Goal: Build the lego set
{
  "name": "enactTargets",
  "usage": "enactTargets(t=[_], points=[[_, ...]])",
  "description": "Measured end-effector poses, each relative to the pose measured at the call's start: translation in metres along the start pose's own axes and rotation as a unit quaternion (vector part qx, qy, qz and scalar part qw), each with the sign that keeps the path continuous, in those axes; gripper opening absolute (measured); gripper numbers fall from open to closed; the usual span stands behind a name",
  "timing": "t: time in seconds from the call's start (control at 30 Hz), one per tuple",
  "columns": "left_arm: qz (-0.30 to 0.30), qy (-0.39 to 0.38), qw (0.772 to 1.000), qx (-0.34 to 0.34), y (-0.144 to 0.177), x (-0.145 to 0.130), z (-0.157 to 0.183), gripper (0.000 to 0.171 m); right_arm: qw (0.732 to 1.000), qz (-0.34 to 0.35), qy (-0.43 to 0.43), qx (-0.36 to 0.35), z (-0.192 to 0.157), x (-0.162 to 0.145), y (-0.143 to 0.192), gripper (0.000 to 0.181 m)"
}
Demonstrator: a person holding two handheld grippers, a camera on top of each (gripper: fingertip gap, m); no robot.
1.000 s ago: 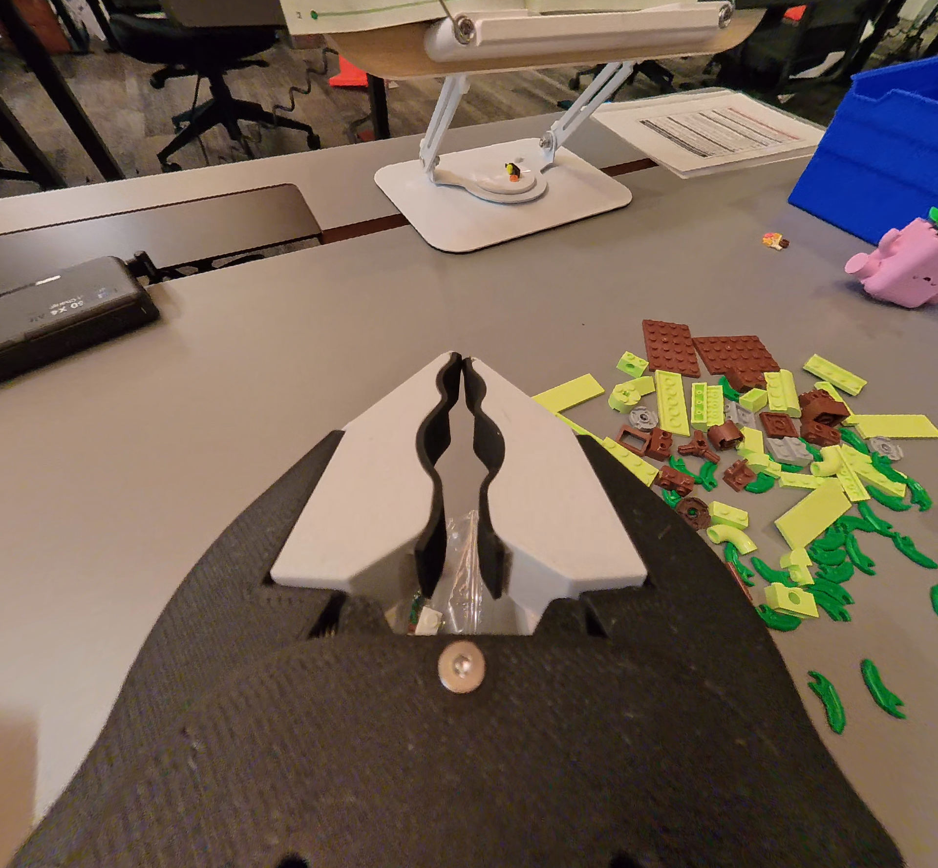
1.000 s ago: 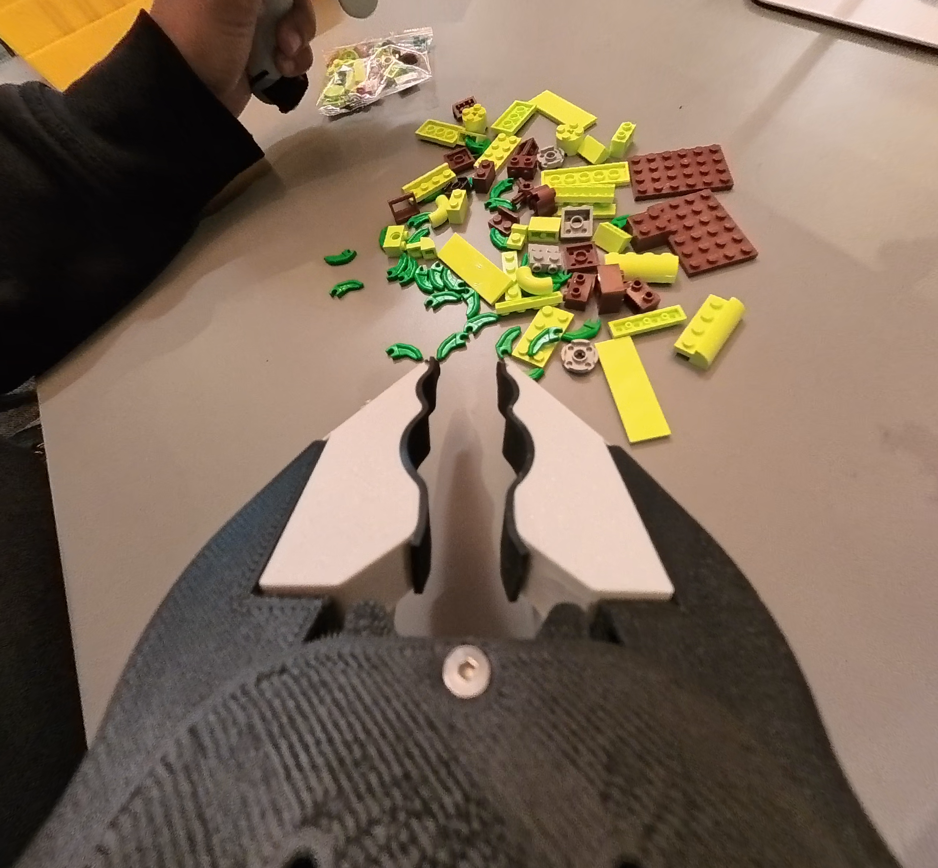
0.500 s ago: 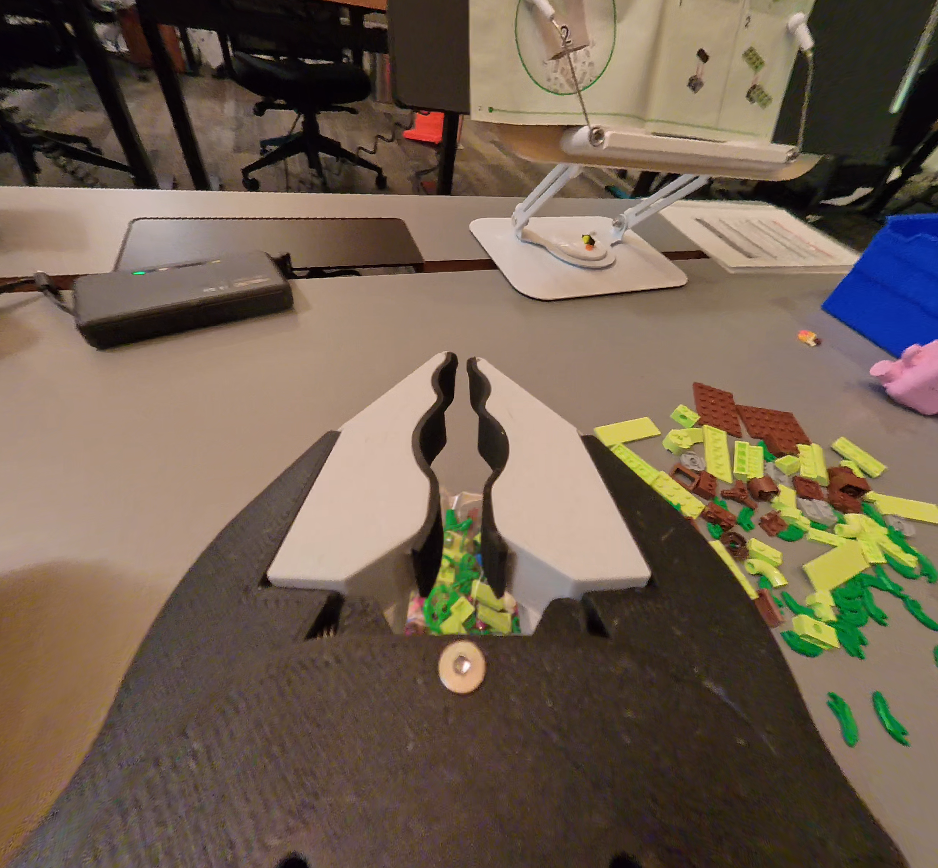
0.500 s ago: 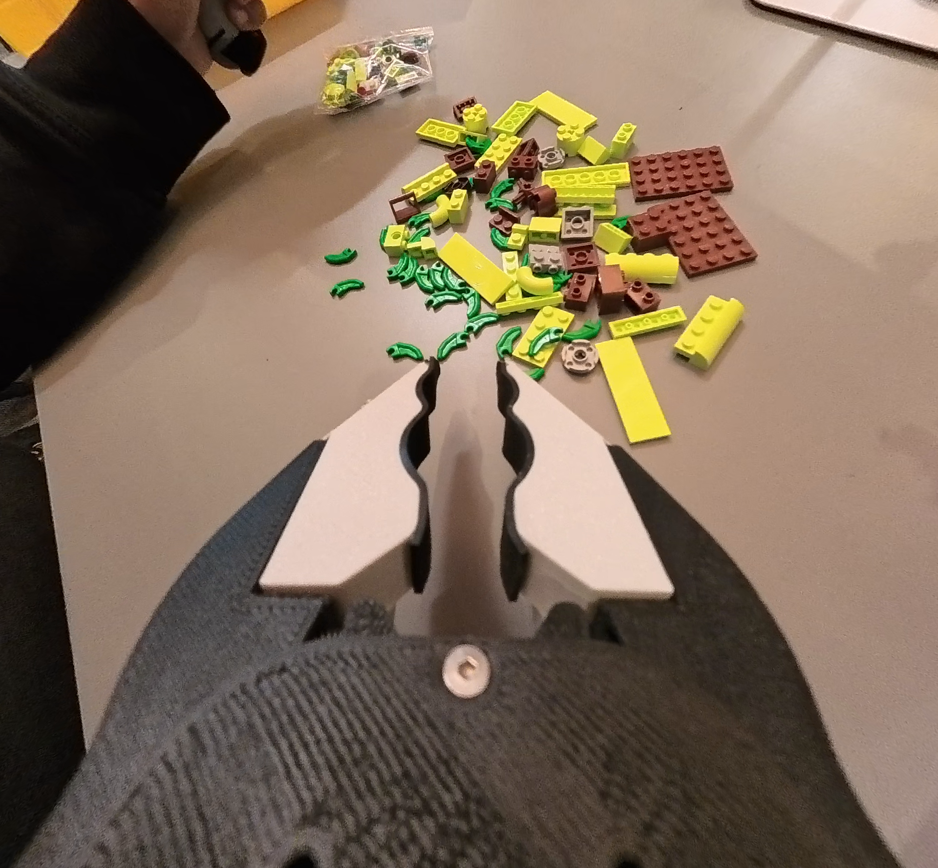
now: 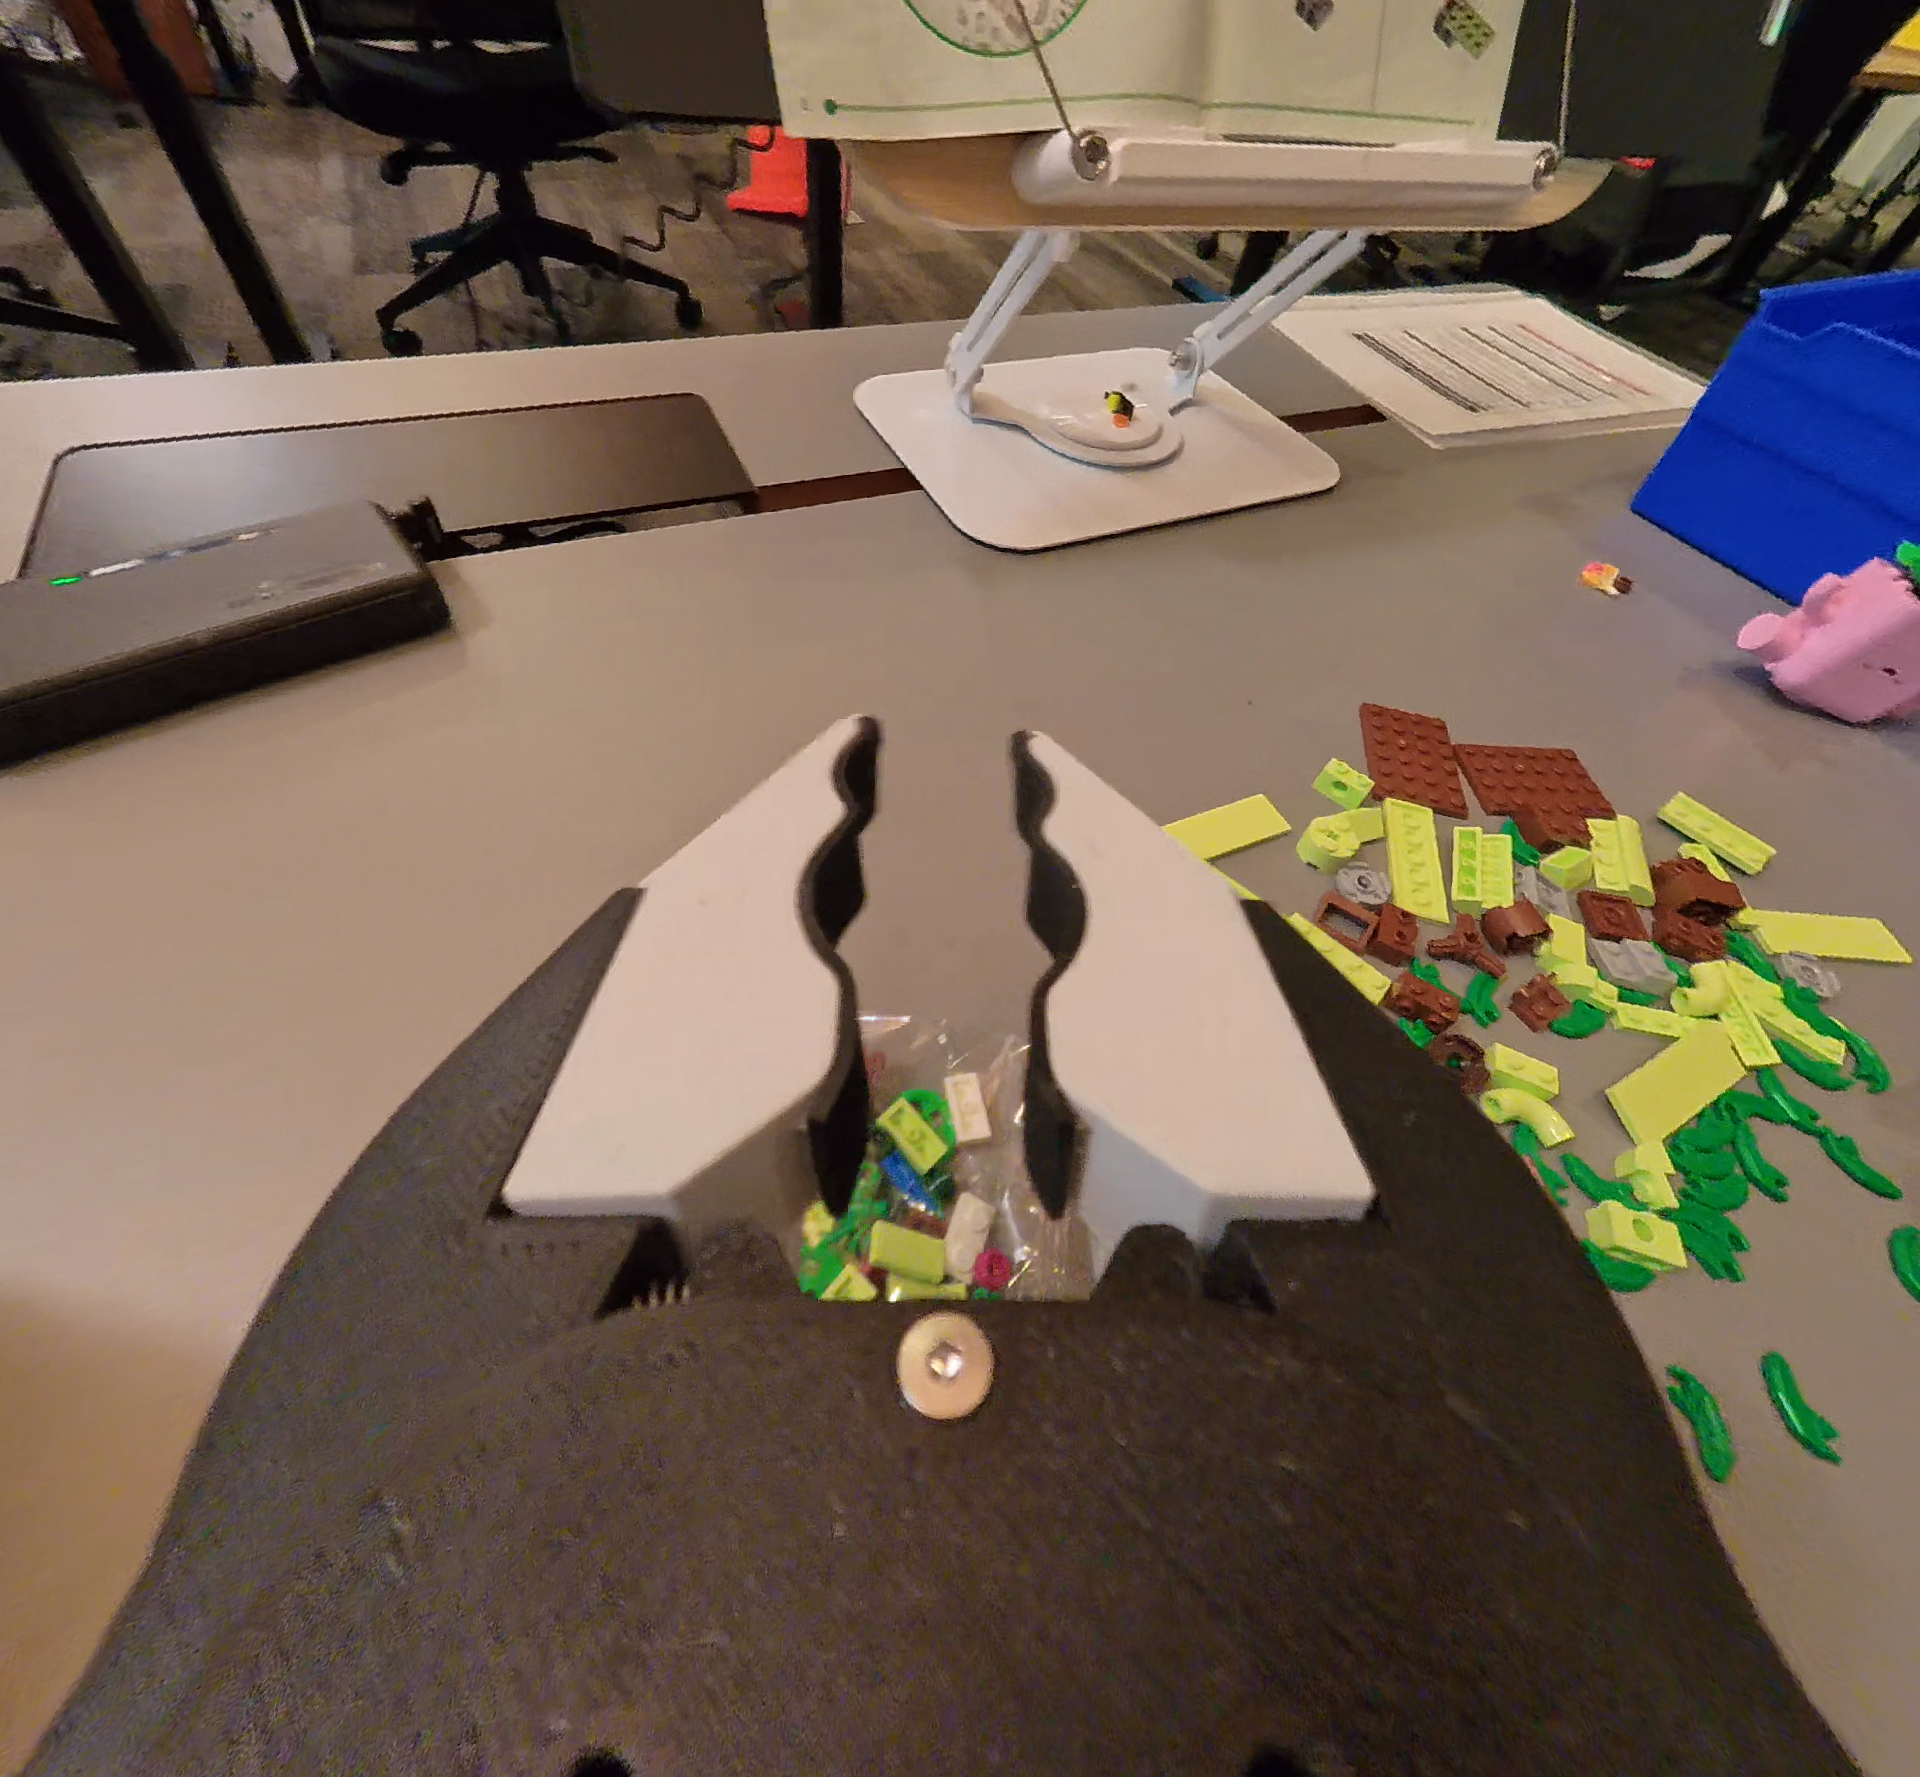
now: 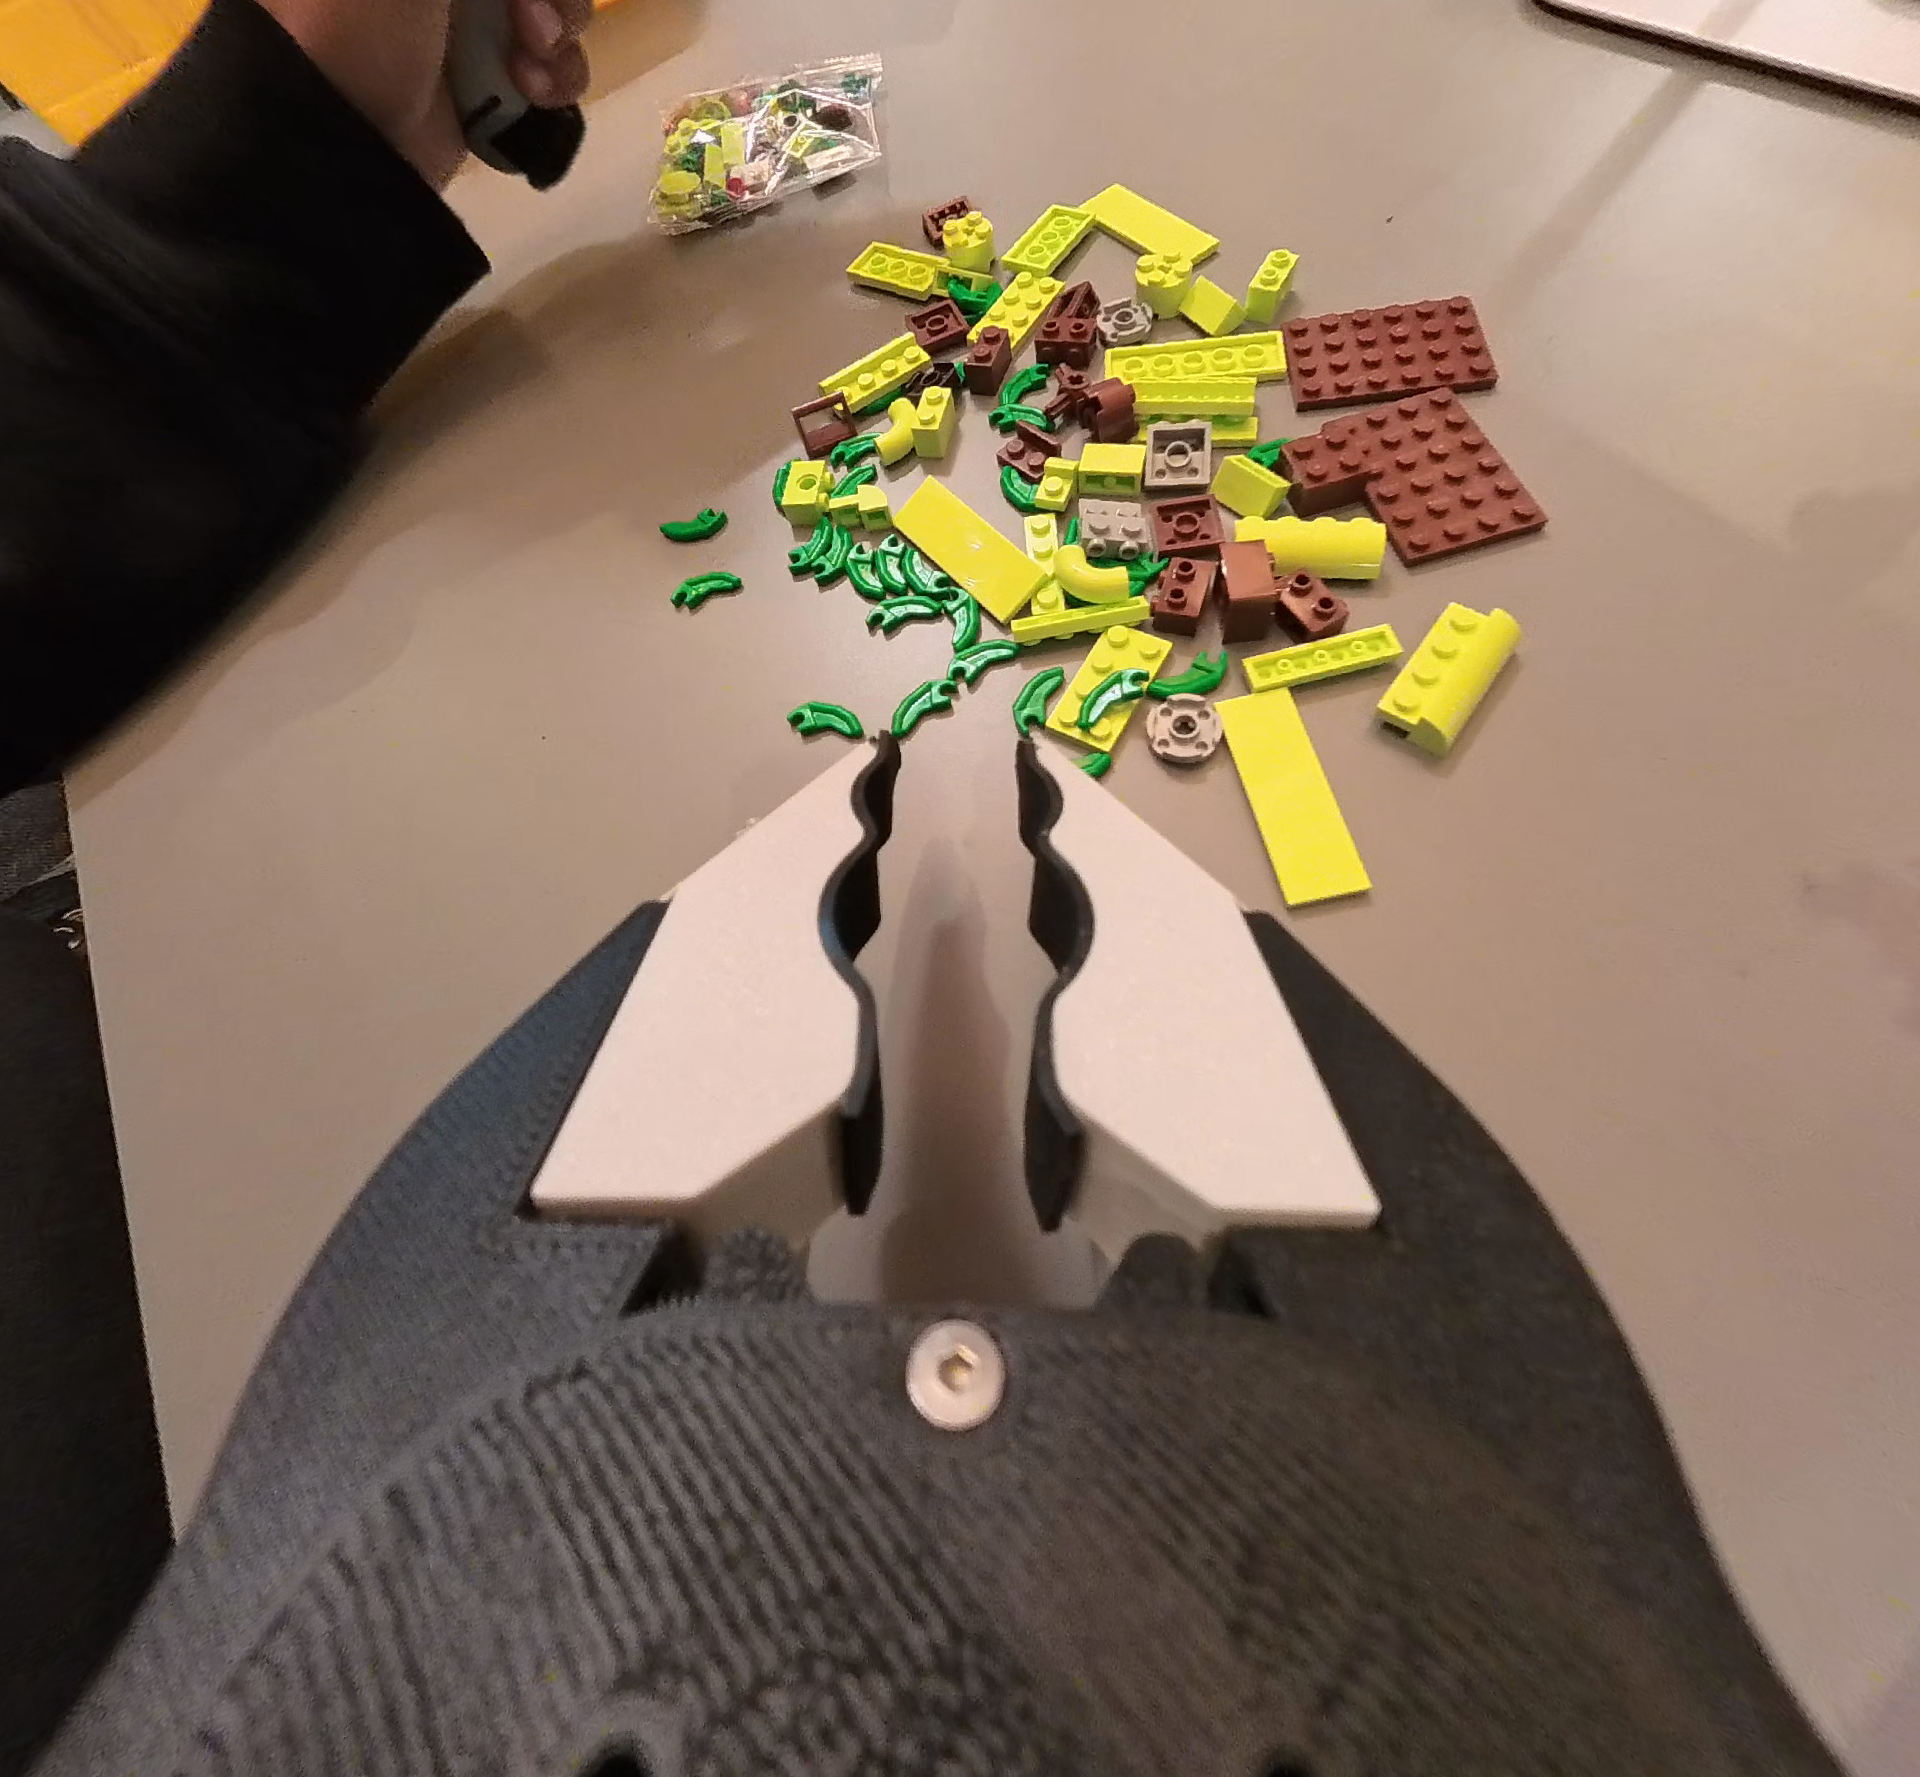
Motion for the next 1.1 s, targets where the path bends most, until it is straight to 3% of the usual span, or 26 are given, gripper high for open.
enactTargets(t=[0.1,0.17,0.3,0.4,0.57,0.7,0.73,0.87,1.0,1.1], points=[[0.021,0.015,0.999,-0.037,-0.007,0.004,0.016,0.053,1.000,0.000,-0.001,0.000,0.000,0.000,0.000,0.022],[0.035,0.021,0.998,-0.054,-0.009,0.006,0.023,0.058,1.000,0.000,-0.001,0.000,0.000,0.000,0.000,0.022],[0.011,0.008,1.000,-0.017,-0.006,0.002,0.018,0.065,1.000,0.001,-0.006,-0.002,0.002,0.001,0.000,0.022],[-0.051,-0.015,0.999,-0.013,-0.001,-0.007,0.024,0.065,1.000,0.008,0.000,-0.005,0.001,0.002,0.002,0.022],[-0.204,-0.105,0.973,0.033,0.023,-0.060,0.023,0.066,1.000,0.013,0.017,-0.004,-0.003,0.002,0.003,0.021],[-0.230,-0.109,0.964,0.082,0.037,-0.094,0.013,0.070,1.000,0.009,0.022,-0.004,-0.004,0.002,0.002,0.021],[-0.213,-0.094,0.969,0.088,0.038,-0.094,0.011,0.067,1.000,0.008,0.022,-0.004,-0.004,0.001,0.002,0.021],[-0.218,-0.084,0.967,0.101,0.046,-0.088,0.004,0.007,1.000,-0.004,0.020,-0.006,-0.003,-0.001,-0.001,0.021],[-0.181,-0.072,0.979,0.066,0.059,-0.076,0.009,0.005,0.999,-0.006,0.036,-0.016,-0.004,-0.001,-0.002,0.016],[-0.090,0.023,0.994,-0.052,0.071,-0.047,0.039,0.004,0.994,0.049,0.095,-0.037,-0.013,0.012,0.004,0.005]])
Point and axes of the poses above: each gripper's, where its closed fingertips meet, y back along the fingers, x out of its top, z = x × y across the jaws, the point moved 3 cm from there along y, back along the fingers, and after that the axes turned 1 degree about y, right-handed, at the moved point
